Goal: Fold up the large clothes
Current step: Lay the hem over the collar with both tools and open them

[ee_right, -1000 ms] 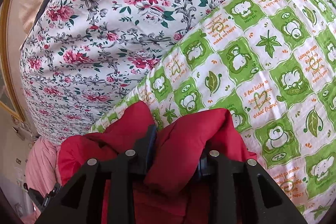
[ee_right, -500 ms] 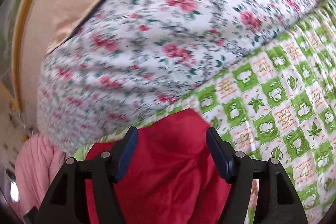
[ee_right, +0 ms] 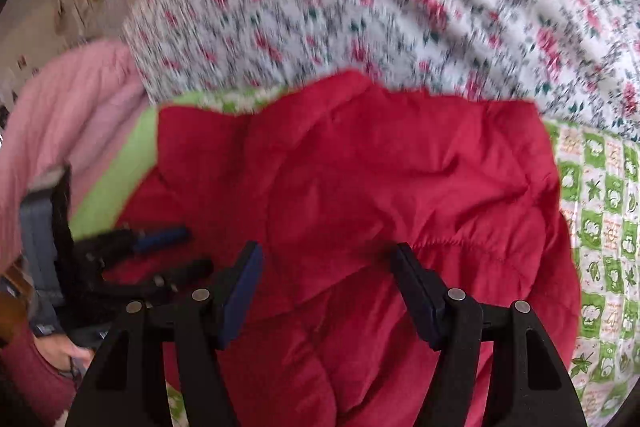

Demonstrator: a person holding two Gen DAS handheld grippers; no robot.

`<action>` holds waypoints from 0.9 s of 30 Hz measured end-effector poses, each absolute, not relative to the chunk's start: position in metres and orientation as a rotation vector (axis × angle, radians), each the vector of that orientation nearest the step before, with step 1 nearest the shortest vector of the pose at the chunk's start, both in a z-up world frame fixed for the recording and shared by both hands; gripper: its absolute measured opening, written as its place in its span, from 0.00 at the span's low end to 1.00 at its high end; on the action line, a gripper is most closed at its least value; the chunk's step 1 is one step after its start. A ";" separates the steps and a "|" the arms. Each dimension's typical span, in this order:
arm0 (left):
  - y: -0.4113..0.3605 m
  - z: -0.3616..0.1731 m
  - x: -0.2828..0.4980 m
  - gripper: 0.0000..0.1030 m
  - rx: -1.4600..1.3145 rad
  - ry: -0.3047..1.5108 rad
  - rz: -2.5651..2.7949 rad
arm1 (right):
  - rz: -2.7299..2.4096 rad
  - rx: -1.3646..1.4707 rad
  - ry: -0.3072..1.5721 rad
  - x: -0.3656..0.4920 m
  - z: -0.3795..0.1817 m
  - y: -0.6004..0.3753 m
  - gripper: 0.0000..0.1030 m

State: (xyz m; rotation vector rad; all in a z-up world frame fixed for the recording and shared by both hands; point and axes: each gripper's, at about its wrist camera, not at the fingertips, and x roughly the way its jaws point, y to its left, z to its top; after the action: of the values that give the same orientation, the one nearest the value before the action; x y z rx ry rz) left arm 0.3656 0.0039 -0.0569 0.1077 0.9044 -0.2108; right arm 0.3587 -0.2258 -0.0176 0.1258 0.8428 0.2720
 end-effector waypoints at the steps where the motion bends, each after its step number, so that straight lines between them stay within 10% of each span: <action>1: 0.005 -0.059 0.370 0.50 0.115 0.911 -0.198 | 0.255 0.086 0.881 0.368 -0.027 -0.220 0.67; 27: 0.117 -0.078 0.442 0.50 -0.143 0.959 0.116 | -0.038 0.339 0.864 0.428 -0.077 -0.304 0.66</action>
State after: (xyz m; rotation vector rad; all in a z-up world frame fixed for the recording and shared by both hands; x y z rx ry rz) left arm 0.4420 0.1167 -0.0780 -0.1434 0.9590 0.1164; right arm 0.4279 -0.3039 -0.0772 0.3391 0.8636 -0.0376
